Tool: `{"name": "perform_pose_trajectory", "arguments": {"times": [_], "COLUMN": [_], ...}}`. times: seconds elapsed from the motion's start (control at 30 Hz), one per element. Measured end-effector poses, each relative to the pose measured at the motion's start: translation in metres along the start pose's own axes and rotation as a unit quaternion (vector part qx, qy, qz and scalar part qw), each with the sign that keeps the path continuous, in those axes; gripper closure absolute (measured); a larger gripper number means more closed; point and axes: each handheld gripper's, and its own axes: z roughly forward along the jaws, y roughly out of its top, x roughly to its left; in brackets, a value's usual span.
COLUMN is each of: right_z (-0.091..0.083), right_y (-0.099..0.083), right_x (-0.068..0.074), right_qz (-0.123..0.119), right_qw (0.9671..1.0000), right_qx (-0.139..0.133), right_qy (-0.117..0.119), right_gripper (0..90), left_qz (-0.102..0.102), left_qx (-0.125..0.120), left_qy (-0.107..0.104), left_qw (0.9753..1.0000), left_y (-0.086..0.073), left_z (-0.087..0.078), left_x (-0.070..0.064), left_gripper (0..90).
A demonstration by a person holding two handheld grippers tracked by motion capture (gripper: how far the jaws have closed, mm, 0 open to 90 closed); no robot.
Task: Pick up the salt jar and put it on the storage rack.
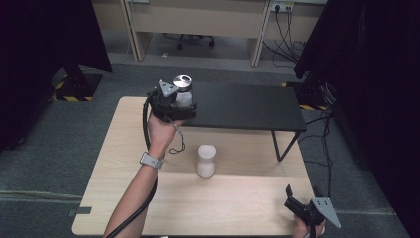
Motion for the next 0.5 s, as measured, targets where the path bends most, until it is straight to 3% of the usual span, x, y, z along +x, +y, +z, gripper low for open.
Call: {"name": "perform_pose_trajectory", "arguments": {"times": [0.1,0.27,0.5], "right_z": [0.0,-0.001,0.0], "right_y": [0.0,-0.001,0.001], "right_x": [-0.001,-0.005,-0.004], "right_qz": [0.0,0.009,-0.003], "right_qw": [1.0,0.9999,0.9999], "right_qx": [-0.001,-0.005,0.002], "right_qy": [0.004,0.013,0.015], "right_gripper": [0.3,0.3,0.3], "left_qz": [-0.007,-0.007,-0.008], "left_qx": [0.009,0.003,-0.001], "left_qy": [-0.007,-0.004,0.0], "left_qw": [0.9999,1.0,1.0], "left_y": [-0.002,-0.01,-0.023], "left_z": [-0.005,-0.012,-0.023], "left_x": [0.003,0.002,0.003], "left_gripper": [0.0,0.0,0.0]}}
